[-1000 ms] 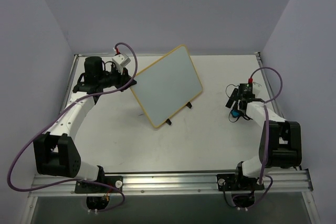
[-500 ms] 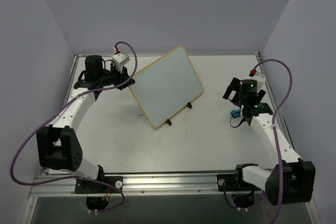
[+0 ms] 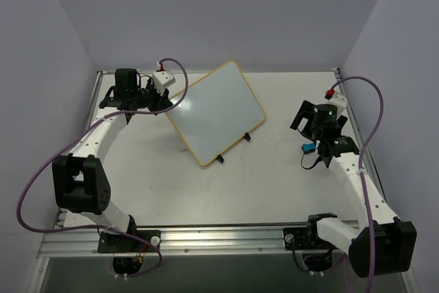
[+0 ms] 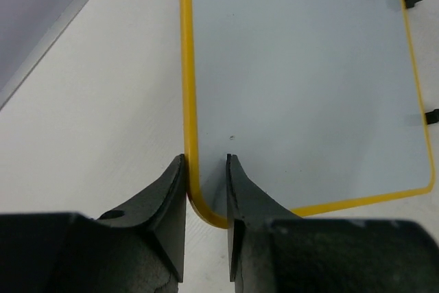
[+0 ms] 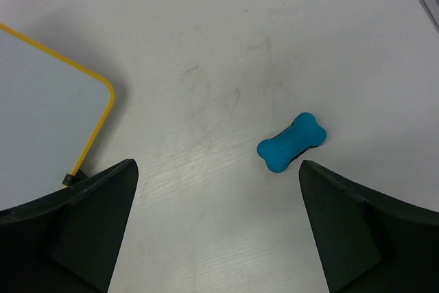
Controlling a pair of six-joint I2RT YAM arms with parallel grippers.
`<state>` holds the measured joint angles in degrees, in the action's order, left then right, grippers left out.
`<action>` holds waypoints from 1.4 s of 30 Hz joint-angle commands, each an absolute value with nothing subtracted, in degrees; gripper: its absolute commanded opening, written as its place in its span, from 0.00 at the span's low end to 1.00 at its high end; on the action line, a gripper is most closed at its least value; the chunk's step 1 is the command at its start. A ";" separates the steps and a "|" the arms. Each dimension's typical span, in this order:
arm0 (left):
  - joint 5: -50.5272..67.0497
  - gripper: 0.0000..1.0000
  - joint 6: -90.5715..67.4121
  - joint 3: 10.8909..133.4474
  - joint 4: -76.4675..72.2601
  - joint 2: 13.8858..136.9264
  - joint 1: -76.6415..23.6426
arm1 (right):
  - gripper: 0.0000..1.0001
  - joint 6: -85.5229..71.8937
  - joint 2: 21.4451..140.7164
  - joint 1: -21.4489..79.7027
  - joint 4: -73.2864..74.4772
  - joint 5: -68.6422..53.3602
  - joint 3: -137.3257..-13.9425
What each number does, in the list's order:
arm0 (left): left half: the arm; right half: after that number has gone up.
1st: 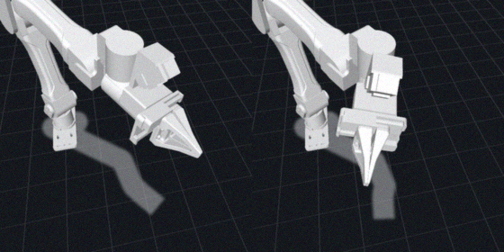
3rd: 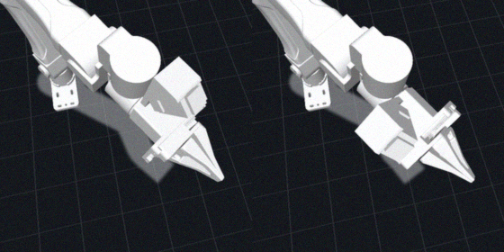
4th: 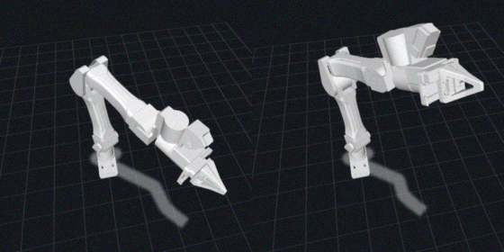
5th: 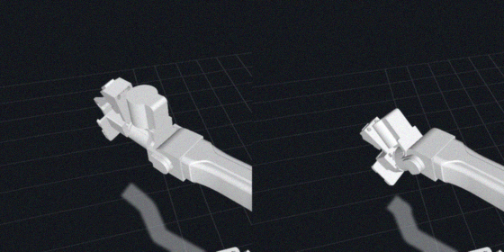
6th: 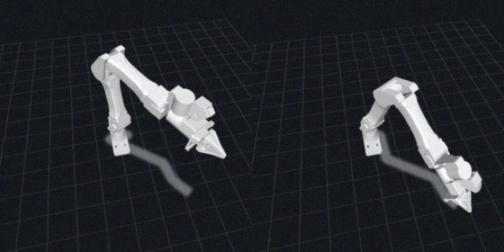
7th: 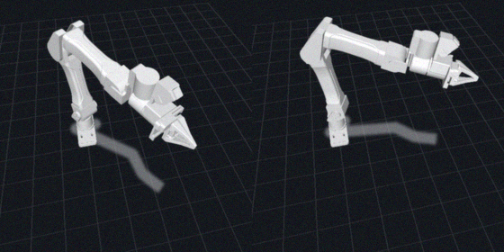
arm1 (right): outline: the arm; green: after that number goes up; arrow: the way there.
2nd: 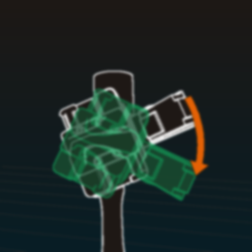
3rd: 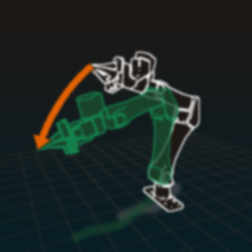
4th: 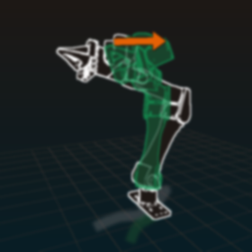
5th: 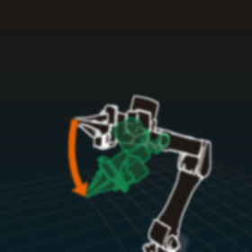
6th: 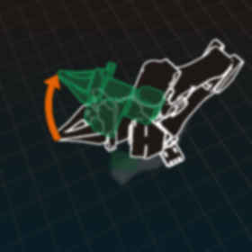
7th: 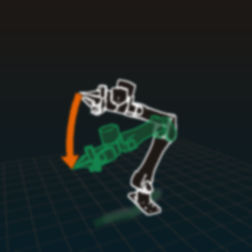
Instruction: Erase the whiteboard
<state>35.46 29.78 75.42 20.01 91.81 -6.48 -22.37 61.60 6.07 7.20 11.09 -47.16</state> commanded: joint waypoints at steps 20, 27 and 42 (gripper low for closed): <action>30.06 0.02 38.50 57.21 -4.75 76.37 -5.01 | 1.00 -20.83 61.17 6.50 6.24 10.81 -48.16; 26.30 0.22 31.22 56.78 -9.13 76.03 -4.13 | 1.00 -20.30 61.26 6.50 6.07 9.58 -48.16; -16.35 0.94 -7.90 72.76 22.03 62.50 -2.90 | 1.00 -17.32 50.81 10.10 10.98 8.34 -52.20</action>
